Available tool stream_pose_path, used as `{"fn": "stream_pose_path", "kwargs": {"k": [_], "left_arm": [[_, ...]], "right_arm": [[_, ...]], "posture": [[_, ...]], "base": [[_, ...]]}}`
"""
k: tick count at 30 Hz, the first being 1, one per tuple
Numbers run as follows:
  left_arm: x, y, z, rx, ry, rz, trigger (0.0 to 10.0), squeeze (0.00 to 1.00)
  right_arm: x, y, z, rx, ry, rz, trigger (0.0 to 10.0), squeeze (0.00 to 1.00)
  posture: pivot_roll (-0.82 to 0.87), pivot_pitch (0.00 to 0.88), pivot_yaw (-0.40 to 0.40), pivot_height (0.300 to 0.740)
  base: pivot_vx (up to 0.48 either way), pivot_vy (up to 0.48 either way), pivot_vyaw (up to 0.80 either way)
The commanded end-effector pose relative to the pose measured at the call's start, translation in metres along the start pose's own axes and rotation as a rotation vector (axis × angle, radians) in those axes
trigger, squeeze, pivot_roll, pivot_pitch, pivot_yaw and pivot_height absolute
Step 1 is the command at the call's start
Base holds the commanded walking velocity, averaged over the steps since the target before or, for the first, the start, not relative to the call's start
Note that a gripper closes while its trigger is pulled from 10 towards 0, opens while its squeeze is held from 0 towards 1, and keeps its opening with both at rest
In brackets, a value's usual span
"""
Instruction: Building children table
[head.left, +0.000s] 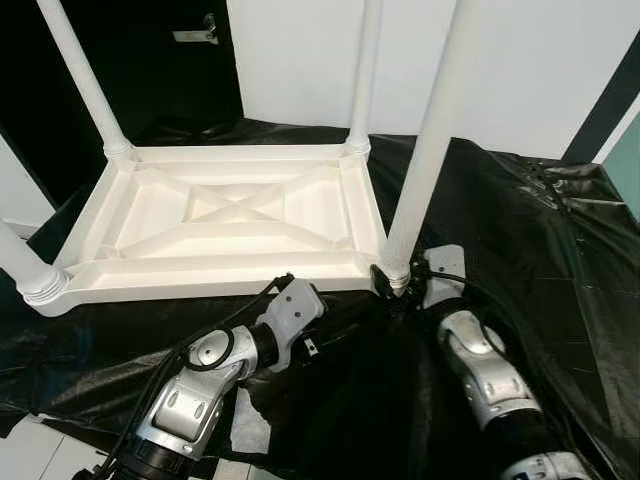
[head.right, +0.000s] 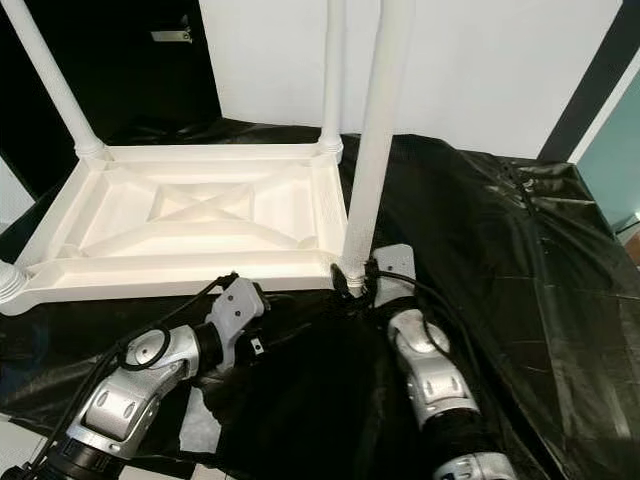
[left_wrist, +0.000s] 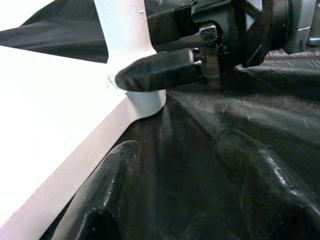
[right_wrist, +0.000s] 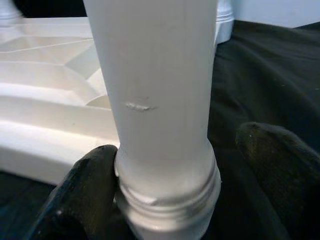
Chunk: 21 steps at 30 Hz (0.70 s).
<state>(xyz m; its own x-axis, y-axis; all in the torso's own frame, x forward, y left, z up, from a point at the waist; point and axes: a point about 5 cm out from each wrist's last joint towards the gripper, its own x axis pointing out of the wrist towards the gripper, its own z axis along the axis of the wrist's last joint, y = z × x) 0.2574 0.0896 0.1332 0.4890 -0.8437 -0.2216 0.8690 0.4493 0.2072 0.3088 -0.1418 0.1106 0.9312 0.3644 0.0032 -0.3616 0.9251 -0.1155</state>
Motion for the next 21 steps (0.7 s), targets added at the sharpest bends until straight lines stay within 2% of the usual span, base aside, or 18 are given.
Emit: {"fn": "stream_pose_path", "kwargs": {"k": [1, 4, 5, 8, 19, 20, 21], "left_arm": [[0.000, -0.002, 0.000, 0.005, 0.007, 0.005, 10.0, 0.00], [0.000, -0.001, 0.000, 0.005, 0.007, 0.004, 10.0, 0.00], [-0.001, 0.000, 0.000, 0.007, 0.008, 0.003, 10.0, 0.00], [-0.002, 0.001, 0.000, 0.009, 0.010, 0.001, 10.0, 0.00], [-0.003, 0.004, 0.000, 0.018, 0.015, -0.004, 10.0, 0.00], [-0.004, 0.004, 0.000, 0.019, 0.016, -0.003, 10.0, 0.00], [-0.004, 0.004, 0.000, 0.018, 0.017, -0.002, 10.0, 0.00]], "right_arm": [[-0.004, -0.006, 0.001, 0.009, -0.001, 0.055, 10.0, 0.00], [-0.003, -0.009, 0.003, -0.015, 0.000, 0.121, 10.0, 0.00], [0.000, -0.013, 0.005, -0.060, 0.007, 0.172, 10.0, 0.00], [0.006, -0.018, 0.008, -0.093, 0.019, 0.220, 10.0, 0.00], [0.029, -0.009, 0.015, -0.151, 0.053, 0.404, 10.0, 0.00], [0.031, -0.008, 0.015, -0.155, 0.060, 0.421, 4.8, 0.00], [0.031, -0.007, 0.014, -0.162, 0.064, 0.433, 3.6, 0.00]], "posture": [[0.02, 0.000, -0.035, 0.740], [0.02, 0.000, -0.031, 0.740], [0.02, 0.000, -0.025, 0.740], [0.01, 0.000, -0.017, 0.740], [0.03, 0.000, -0.009, 0.740], [0.03, 0.000, -0.012, 0.740], [0.03, 0.000, -0.012, 0.740]], "base": [[0.000, 0.000, 0.00], [0.000, 0.000, 0.00], [0.000, 0.000, 0.00], [0.000, 0.000, 0.00], [0.000, 0.000, 0.00], [0.000, 0.000, 0.00], [0.000, 0.000, 0.00]]}}
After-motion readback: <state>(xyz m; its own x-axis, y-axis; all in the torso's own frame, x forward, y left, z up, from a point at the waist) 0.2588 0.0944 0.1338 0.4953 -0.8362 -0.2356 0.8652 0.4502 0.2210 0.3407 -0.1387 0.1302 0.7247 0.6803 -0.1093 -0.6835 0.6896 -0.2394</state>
